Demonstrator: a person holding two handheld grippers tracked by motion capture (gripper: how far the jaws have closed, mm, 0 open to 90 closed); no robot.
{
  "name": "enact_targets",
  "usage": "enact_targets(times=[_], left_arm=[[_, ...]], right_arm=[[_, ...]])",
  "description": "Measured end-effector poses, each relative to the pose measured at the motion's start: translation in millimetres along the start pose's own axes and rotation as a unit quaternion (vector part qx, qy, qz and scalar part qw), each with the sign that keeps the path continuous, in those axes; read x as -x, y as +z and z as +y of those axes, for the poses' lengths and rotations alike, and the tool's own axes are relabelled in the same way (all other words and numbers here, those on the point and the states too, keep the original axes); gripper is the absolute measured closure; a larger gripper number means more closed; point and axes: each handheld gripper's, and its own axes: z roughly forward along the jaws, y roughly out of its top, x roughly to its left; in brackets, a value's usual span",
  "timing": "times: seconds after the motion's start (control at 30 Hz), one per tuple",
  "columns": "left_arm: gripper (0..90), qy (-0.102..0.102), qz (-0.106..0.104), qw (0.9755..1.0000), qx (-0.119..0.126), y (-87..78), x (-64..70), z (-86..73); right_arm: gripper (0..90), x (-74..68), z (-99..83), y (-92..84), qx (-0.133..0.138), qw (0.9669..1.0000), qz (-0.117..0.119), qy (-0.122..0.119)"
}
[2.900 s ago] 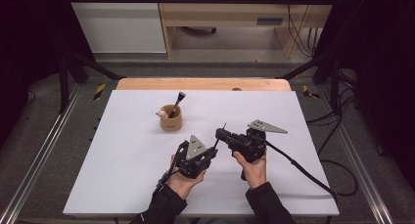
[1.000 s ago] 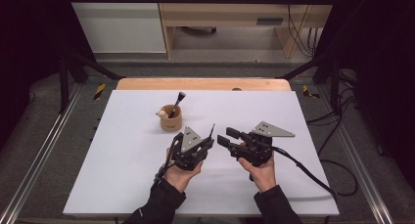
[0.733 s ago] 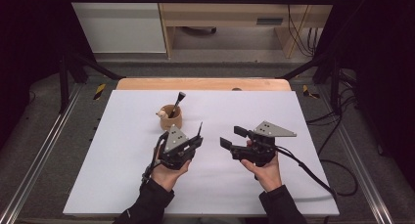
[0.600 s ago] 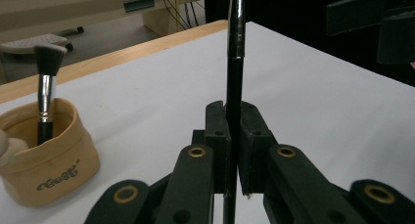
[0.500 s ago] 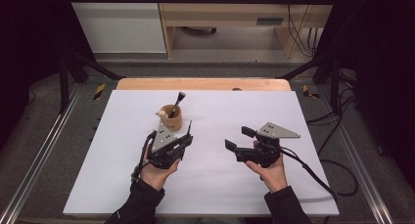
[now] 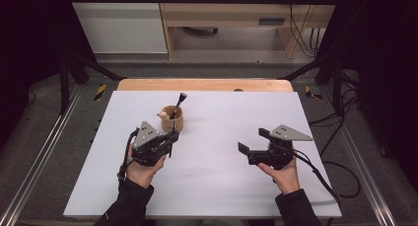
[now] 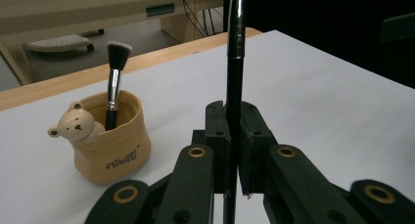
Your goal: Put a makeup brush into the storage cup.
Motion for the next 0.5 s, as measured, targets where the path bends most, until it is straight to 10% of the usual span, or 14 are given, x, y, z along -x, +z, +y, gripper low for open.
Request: enact_targets(times=[0.5], left_arm=[[83.9, 0.002, 0.014, 0.9999, 0.010, -5.2, -22.5, 22.9]], right_arm=[[5.9, 14.9, -11.8, -13.0, -0.018, 0.9991, -0.035, -0.017]])
